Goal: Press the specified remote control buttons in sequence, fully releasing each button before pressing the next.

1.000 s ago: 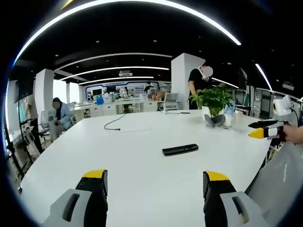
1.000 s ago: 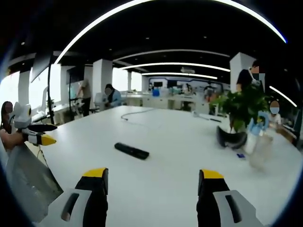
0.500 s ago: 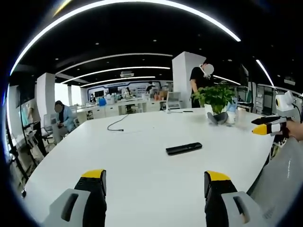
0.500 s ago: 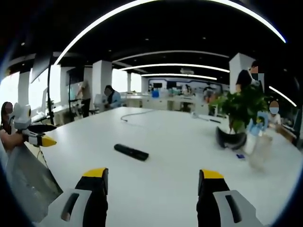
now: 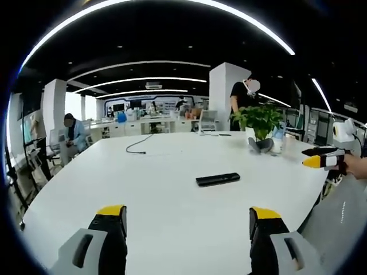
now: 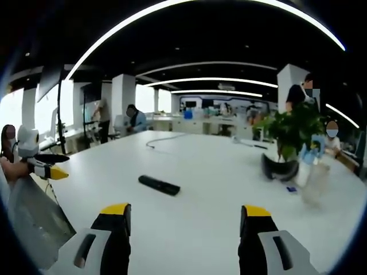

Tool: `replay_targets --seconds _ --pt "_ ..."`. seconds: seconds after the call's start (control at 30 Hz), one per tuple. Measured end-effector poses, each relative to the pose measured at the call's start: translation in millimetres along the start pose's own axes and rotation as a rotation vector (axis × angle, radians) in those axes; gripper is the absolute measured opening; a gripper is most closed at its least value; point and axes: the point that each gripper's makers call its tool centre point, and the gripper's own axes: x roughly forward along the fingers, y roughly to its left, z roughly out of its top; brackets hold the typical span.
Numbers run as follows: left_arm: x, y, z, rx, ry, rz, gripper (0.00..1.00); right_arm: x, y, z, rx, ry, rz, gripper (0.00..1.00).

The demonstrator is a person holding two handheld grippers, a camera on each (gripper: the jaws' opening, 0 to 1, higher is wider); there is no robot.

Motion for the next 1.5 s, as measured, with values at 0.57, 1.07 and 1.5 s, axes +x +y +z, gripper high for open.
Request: replay_targets --seconds 0.57,1.07,1.5 --pt "7.5 -21.3 -23.9 -0.172 0.206 -0.189 1.0 2.6 1.2 0.2 -0.012 -0.001 0.016 0.76" --pt "55.4 -24.9 -16.9 0.076 0.351 -0.365 0.97 2.1 -0.9 -4.1 -0.022 0.017 0.001 0.72" --pt "94.9 -34.2 0.3 0.26 0.376 -0.465 0.96 -0.3 -1.1 -1.1 -0.023 0.017 -0.017 0.72"
